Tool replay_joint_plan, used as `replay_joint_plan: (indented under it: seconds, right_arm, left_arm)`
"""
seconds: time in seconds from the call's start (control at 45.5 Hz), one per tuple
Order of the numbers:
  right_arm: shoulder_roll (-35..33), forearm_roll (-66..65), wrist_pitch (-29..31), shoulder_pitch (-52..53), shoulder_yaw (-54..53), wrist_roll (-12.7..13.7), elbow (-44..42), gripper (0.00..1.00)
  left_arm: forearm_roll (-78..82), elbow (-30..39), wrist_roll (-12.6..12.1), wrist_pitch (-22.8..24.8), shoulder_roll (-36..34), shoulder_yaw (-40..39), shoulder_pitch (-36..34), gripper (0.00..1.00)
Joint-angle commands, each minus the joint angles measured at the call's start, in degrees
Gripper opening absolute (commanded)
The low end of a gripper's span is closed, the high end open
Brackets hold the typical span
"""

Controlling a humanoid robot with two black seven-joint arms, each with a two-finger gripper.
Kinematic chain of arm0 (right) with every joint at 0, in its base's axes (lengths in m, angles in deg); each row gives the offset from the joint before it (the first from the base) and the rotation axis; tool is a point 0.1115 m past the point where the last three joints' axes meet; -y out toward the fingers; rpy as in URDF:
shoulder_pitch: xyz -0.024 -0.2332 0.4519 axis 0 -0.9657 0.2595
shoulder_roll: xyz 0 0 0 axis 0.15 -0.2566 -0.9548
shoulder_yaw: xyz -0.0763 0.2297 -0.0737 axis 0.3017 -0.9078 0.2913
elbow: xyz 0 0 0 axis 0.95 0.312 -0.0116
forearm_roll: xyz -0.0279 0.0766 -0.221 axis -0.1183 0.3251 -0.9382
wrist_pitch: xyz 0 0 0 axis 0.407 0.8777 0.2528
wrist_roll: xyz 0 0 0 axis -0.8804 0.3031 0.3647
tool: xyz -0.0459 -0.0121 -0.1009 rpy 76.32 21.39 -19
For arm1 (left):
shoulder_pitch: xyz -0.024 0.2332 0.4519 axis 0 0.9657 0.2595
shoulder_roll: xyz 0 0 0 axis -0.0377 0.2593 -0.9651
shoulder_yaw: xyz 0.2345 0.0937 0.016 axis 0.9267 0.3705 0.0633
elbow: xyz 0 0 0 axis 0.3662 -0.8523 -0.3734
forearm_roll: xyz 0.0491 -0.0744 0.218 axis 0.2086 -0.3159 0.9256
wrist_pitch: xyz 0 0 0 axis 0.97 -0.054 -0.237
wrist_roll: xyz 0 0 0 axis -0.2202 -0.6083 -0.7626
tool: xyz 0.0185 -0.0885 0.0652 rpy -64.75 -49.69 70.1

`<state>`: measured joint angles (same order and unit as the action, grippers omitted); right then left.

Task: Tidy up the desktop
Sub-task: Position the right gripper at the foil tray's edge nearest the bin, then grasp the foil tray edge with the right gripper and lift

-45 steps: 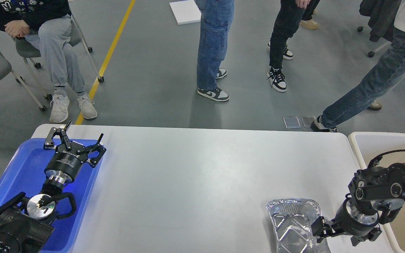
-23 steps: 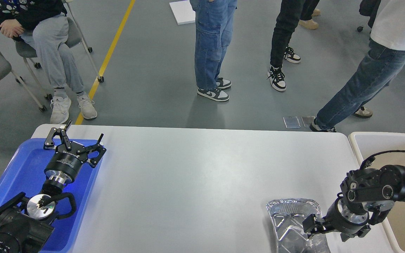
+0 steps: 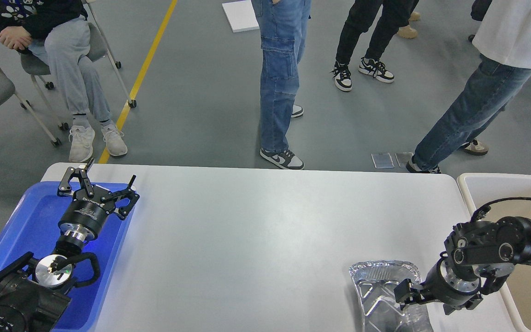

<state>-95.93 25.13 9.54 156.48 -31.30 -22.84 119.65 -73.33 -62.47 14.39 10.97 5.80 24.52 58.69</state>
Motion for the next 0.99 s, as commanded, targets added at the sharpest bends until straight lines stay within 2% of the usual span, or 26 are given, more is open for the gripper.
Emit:
replay_joint_plan:
  seconds: [0.0,0.242,0.44,0.77,0.902,0.968]
  right_arm:
    - [0.6,0.0,-0.9,-1.0,-0.1,0.0,-0.8,1.0]
    - [0.6,1.7,-1.0,-1.0,-0.1,0.1,-0.7,0.97]
    - [0.7,1.7,-0.9,-1.5,0.3,0.1,-0.6,0.85]
    - [0.8,2.7,-0.2,-3.4,0.5,0.2,-0.5,0.32]
    - [0.7,4.3,-0.1,-3.1,0.5,0.4,0.0,0.05]
    - [0.7,5.5,0.1,-3.0,0.5,0.4,0.2,0.0]
  left_arm:
    - [0.0,0.0,0.0,0.0,0.0,0.0,0.1,1.0]
    - [0.0,0.0,0.0,0.0,0.0,0.0,0.0,1.0]
    - [0.0,0.0,0.0,0.0,0.0,0.0,0.0,1.0]
    - [0.0,0.0,0.0,0.0,0.0,0.0,0.1,1.0]
    - [0.0,0.0,0.0,0.0,0.0,0.0,0.1,1.0]
    - [0.0,0.0,0.0,0.0,0.0,0.0,0.0,1.0]
